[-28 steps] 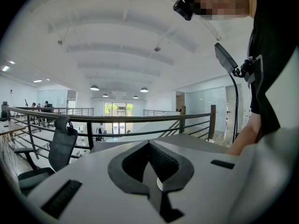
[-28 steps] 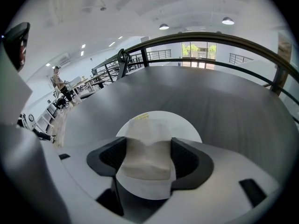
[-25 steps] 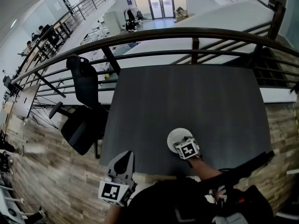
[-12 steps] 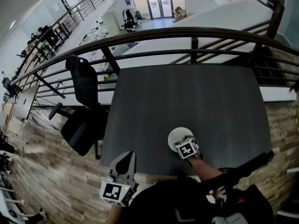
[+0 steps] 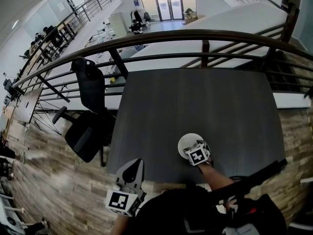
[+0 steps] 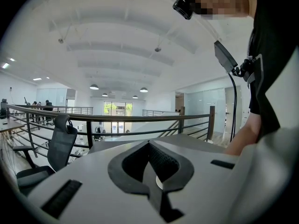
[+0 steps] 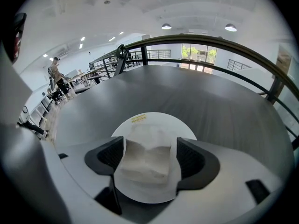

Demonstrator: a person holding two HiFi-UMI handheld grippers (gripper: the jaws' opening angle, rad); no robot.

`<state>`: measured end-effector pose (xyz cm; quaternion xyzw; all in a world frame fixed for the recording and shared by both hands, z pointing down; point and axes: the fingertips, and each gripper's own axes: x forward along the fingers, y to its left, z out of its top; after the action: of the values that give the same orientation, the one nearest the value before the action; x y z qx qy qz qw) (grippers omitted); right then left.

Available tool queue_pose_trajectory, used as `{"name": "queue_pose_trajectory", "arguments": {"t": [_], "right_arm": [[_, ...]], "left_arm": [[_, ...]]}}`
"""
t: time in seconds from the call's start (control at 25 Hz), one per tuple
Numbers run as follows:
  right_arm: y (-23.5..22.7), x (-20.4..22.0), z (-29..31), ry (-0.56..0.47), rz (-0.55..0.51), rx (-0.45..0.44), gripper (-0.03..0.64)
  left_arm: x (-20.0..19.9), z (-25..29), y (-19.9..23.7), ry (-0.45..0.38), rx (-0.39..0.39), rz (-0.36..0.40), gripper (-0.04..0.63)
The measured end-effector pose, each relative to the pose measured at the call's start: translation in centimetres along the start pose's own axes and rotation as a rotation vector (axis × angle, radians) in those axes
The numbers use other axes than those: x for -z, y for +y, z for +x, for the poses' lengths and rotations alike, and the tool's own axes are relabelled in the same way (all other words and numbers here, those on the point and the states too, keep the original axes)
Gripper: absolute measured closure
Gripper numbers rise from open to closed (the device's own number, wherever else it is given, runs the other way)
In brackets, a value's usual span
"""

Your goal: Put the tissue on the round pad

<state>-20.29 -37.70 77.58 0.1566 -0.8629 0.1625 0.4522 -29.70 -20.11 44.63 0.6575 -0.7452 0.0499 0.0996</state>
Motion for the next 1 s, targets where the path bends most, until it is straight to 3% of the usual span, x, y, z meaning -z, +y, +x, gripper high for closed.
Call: {"name": "queue_pose_trajectory", "arguments": {"t": [0.16,0.56,0.76,0.88,1.0], "right_arm": [[0.3,-1.5,-0.8,-0.084,0.010,0.000,0.279],[0.4,-7.4,-8.2,-0.424,0.070,0.057,0.281],[1.9,-9.1,-14.7,-0.587,0.084,0.091,0.398],[3.0,-9.0,-18.6,-0.652,0.081,0.124,0.521],[4.3,-8.0,-22.8,-0.703,0.064,0.181,0.548]], "left_arm": [[0.2,-0.1,0.1,-0.005,0.006,-0.004,0.601],[0.3,0.3,0.1,-0.038,0.067,-0.006,0.601],[0.4,-0.7,-0.2,-0.051,0.128,-0.001,0.601],[0.5,-1.5,-0.5,-0.074,0.168,-0.008,0.601],[0.6,-2.9,-1.3,-0.081,0.219,-0.009,0.601]]}}
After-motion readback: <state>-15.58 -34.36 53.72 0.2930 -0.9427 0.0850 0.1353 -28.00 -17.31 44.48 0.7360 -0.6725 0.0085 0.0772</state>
